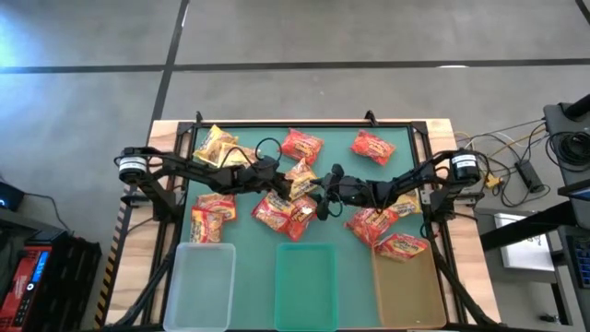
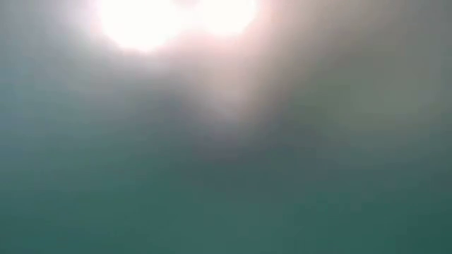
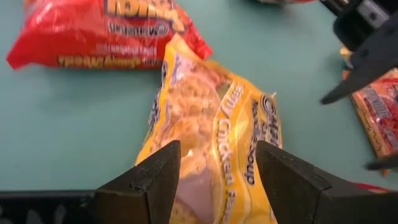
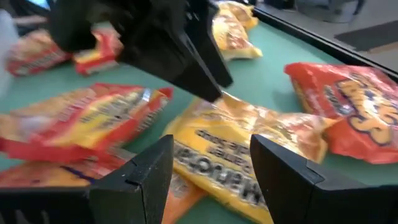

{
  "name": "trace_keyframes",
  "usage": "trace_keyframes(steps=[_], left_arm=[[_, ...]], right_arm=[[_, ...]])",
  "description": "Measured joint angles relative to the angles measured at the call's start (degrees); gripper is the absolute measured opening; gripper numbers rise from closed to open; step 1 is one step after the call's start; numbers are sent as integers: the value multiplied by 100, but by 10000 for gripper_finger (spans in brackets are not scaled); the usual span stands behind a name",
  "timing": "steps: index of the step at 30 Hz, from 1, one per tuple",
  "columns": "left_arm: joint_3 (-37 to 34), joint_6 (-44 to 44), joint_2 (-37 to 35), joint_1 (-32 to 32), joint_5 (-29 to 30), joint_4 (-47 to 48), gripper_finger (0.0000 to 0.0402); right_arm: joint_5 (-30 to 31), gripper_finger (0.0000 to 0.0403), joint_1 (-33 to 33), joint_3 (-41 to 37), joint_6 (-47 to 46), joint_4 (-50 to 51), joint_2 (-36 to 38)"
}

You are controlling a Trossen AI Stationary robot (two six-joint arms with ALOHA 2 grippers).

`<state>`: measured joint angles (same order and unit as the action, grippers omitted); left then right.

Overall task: Sort Maruchan noodles
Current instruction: Put the yellow noodle pack into the green bin

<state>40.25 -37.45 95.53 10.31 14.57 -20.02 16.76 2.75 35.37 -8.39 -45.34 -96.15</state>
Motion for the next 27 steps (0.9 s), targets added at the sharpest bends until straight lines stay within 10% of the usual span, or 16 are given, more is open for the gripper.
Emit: trace_keyframes(steps=[27], left_arm=[[89,-46,-2,296,95,169,194]], right_arm=[[-65,201,583,202,199,264,-1230]])
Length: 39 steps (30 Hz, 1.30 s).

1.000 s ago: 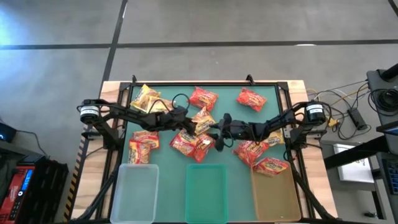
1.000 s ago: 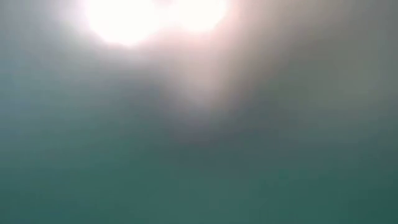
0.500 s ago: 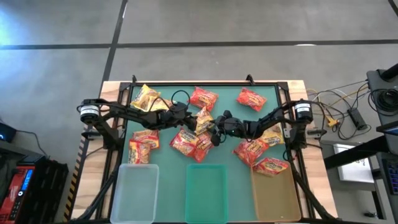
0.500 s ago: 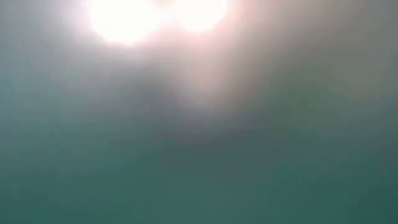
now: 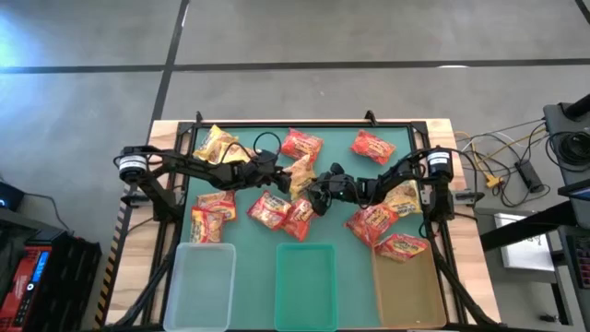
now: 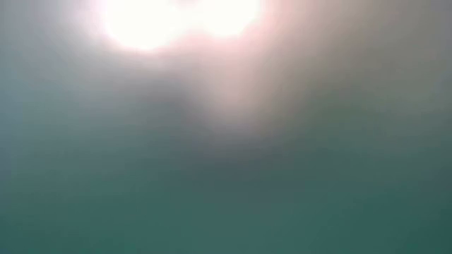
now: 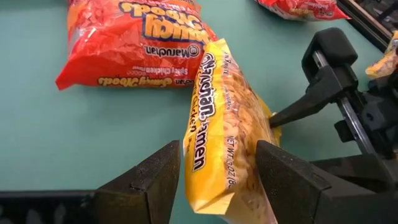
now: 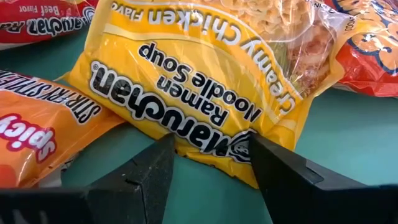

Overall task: Sort Maruchan noodles
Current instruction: Put the yellow noodle pack into the green bin

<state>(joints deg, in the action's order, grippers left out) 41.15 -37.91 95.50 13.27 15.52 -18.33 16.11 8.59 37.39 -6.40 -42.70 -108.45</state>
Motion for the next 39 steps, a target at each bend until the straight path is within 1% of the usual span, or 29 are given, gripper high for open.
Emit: trace_keyframes(steps=[7,14,19,23,29,34,39], left_arm=[[0,-246,0,141,-341,-6,194],[0,-578,18,141,-896,-42,199],[-2,-842,235,138,-1159,-279,206],[-2,-843,313,136,-1179,-602,205],[-2,-873,315,143,-1167,-618,197],[-2,-1051,430,147,-1146,-645,181],[113,-1077,649,147,-1151,-668,156]], right_arm=[[-3,201,4,35,136,5,0],[-3,201,4,111,289,69,0],[-1,201,8,181,354,78,-5],[1,201,8,201,355,74,-8],[1,201,-2,205,456,61,-8],[-1,201,-3,244,576,66,-10],[-3,201,-5,264,642,66,-10]])
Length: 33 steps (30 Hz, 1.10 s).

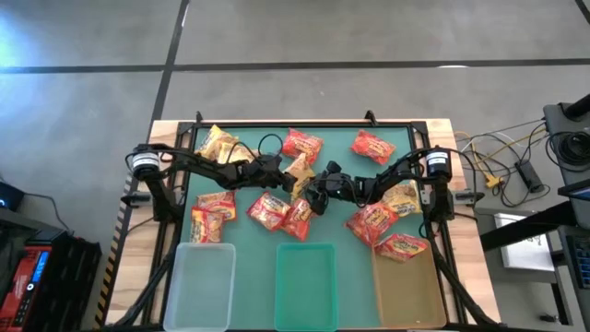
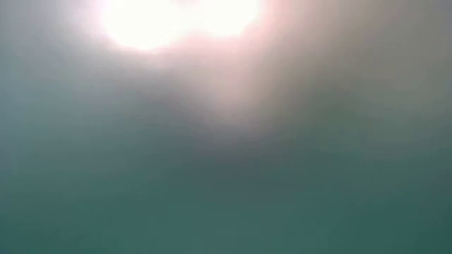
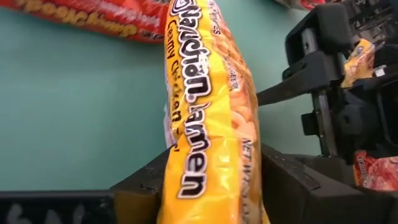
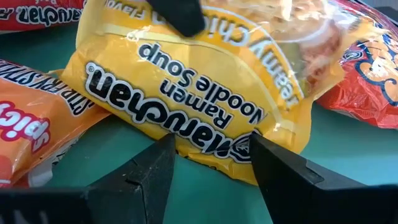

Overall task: Sort Maruchan noodles
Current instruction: Put the yellow noodle pack into the green bin

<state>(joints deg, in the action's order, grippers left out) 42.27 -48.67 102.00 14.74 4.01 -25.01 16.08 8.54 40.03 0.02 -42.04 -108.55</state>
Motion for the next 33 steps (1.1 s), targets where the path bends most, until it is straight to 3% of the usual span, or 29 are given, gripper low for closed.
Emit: trace_keyframes(steps=[6,11,23,33], left_arm=[[163,279,-4,0,1,47,126],[187,415,-56,-8,-19,41,123],[189,624,-386,-37,151,-39,124],[189,867,-1019,-438,96,69,124]], right_arm=[[-396,201,2,0,-214,293,195],[-653,201,-35,-2,-295,1322,888],[-574,201,-314,-2,-475,3408,2602],[-544,201,-317,-11,-604,4044,2931]])
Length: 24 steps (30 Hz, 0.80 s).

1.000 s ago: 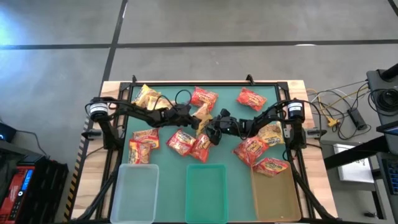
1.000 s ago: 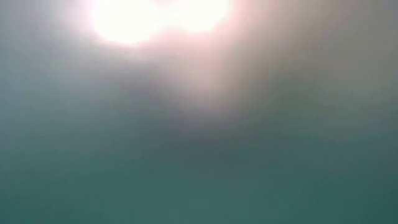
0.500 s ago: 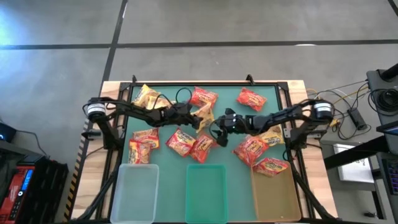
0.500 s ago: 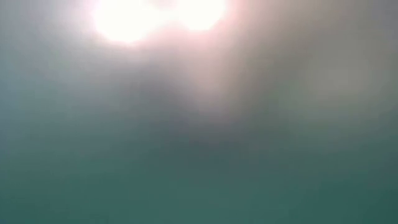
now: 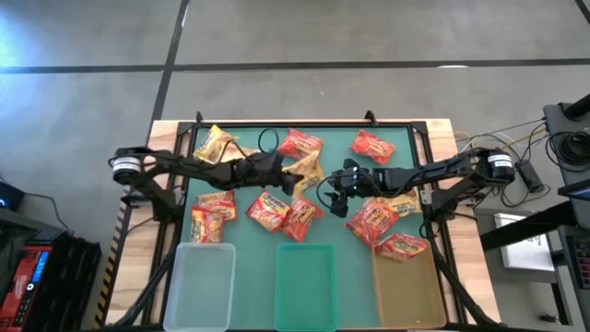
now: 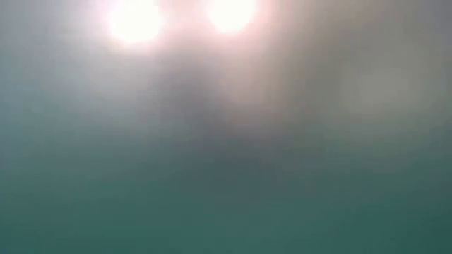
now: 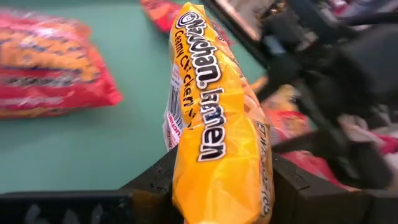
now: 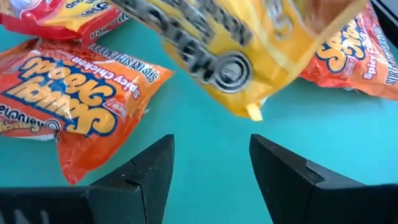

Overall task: Sort Maruchan noodles
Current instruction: Put the yellow noodle pack into the green bin

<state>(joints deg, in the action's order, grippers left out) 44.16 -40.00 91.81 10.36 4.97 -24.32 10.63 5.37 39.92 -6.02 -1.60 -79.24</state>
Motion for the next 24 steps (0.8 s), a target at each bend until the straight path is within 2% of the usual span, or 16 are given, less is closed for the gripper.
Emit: trace_keyframes(steps=[9,16,24], left_arm=[[0,138,-533,-727,0,101,124],[0,163,-535,-1383,13,13,124],[0,222,-531,-1788,-93,8,124]], right_arm=[[2,201,0,-2,0,-14,-2],[0,201,0,-2,-59,-11,-1],[-1,201,0,-2,-164,-14,-2]])
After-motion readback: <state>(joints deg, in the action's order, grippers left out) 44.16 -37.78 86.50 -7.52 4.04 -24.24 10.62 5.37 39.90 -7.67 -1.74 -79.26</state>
